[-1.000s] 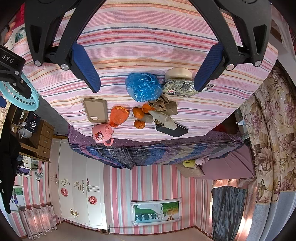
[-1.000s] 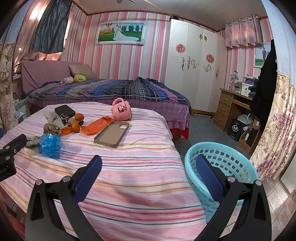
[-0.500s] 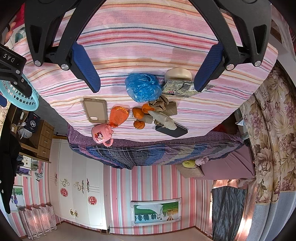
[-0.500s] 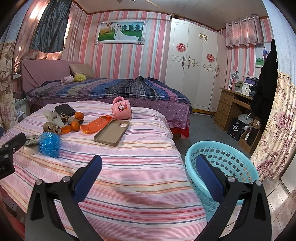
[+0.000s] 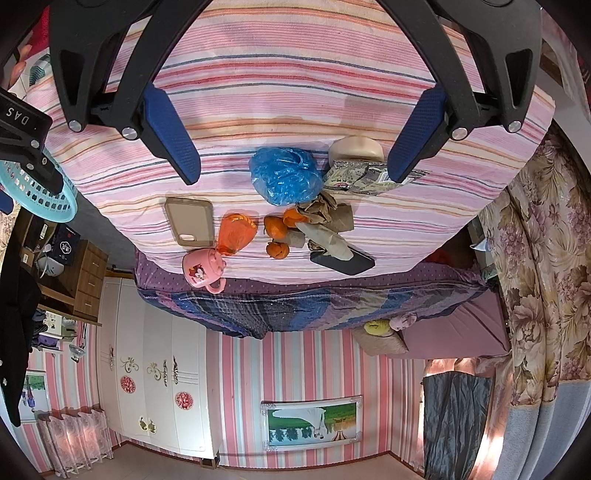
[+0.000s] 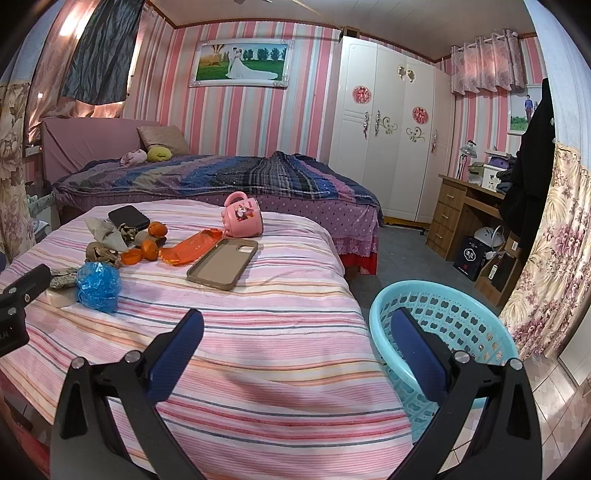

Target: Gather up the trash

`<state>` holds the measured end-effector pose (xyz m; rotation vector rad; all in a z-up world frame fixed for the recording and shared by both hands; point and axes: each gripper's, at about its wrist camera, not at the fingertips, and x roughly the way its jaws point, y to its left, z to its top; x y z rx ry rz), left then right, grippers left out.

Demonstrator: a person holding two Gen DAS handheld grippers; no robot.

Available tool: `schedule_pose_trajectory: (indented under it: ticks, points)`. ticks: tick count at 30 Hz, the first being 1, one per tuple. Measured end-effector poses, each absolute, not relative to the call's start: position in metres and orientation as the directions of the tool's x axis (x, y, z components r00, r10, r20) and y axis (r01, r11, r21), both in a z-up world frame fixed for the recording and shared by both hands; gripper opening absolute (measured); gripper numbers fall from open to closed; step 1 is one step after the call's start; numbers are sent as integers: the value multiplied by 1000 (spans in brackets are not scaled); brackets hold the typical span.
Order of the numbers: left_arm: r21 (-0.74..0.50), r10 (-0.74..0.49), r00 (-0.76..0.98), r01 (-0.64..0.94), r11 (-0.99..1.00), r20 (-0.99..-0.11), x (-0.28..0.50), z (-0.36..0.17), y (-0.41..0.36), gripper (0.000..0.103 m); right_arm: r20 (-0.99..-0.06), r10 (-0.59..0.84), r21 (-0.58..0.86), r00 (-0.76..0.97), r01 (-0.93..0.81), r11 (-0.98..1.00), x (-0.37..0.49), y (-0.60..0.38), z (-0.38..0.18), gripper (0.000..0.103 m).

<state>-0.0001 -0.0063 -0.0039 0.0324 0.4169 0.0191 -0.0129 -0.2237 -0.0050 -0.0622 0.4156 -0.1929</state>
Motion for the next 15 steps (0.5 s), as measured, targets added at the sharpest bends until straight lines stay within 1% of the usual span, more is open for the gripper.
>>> schedule_pose_trajectory:
  ticks: [15]
  points:
    - [34, 27, 914, -15, 999, -406, -1, -6, -5, 98, -405, -205, -99, 891, 180, 979, -10, -226, -6, 99]
